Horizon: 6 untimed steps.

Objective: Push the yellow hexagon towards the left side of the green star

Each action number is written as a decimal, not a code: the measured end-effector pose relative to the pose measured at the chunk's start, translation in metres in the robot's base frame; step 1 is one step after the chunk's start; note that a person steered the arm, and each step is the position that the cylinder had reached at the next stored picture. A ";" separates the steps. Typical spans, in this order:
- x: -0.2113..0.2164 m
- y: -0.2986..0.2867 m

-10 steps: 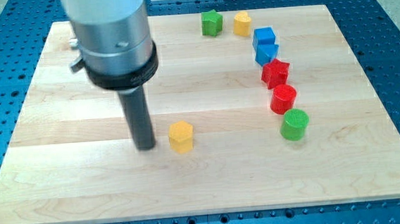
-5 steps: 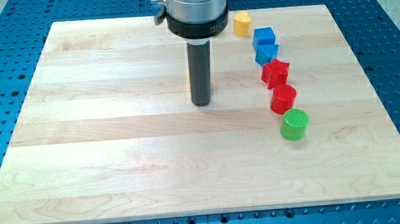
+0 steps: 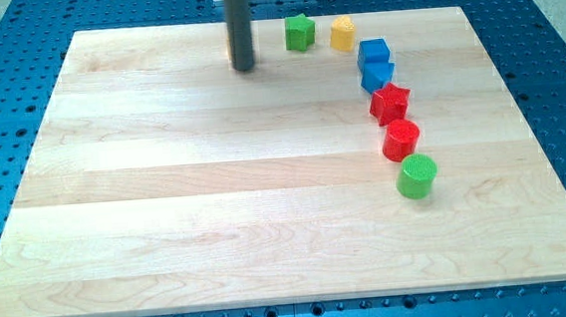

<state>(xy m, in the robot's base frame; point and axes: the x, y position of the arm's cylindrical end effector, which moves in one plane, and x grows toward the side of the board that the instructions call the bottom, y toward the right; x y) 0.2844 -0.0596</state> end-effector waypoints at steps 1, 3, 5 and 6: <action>-0.008 -0.006; -0.030 -0.015; -0.029 -0.006; 0.058 -0.005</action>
